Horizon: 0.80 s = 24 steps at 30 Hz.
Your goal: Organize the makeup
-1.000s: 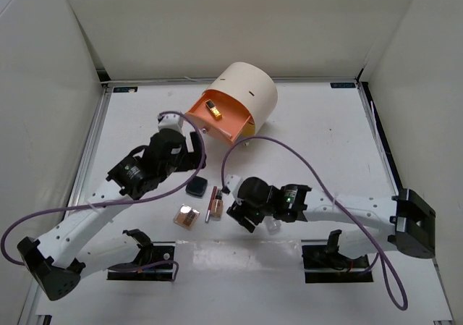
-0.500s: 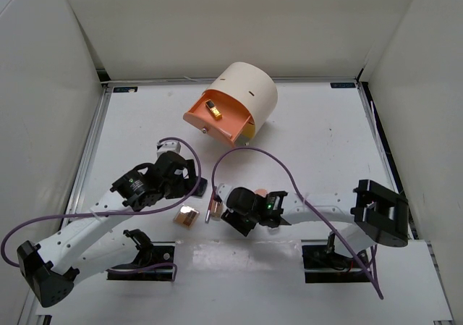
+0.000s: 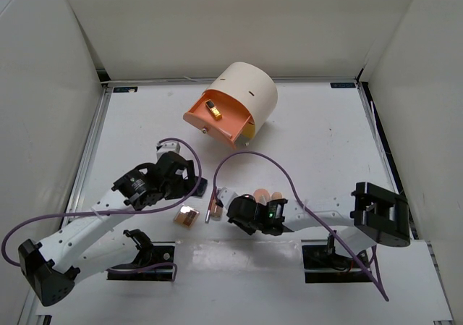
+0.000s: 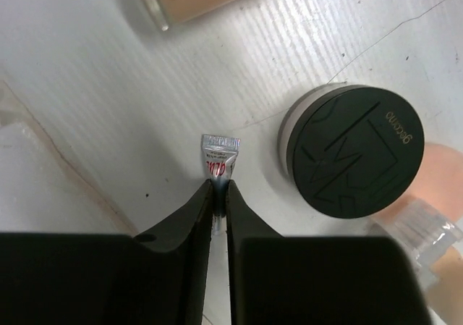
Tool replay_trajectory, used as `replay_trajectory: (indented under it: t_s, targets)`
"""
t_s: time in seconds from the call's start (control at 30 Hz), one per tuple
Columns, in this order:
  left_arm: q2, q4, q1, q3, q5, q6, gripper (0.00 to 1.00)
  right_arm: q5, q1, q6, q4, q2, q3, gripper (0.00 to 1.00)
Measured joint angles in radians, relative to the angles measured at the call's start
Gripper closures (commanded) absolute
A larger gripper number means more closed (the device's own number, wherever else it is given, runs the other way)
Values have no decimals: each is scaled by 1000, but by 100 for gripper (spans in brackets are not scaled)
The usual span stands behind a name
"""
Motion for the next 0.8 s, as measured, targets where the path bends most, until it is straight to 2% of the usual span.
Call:
replay_trajectory:
  t_s: [0.13,0.23,0.37,0.47,0.63,0.8]
  targets:
    - [14,0,0,0,0,6,2,18,19,-13,-65,-40,14,89]
    - [20,6,0,0,3,13,2,40,21,-48,-112,-129,66,89]
    - [22,43,0,-16,23,27,2,89,7,-148,-93,-283,173,88]
    - [28,69,0,-32,41,37,2,127,-22,-257,-43,-341,283,86]
    - [52,107,0,-33,49,48,2,154,-123,-411,67,-301,438,85]
    - [73,137,0,-33,53,59,2,92,-279,-496,134,-138,574,85]
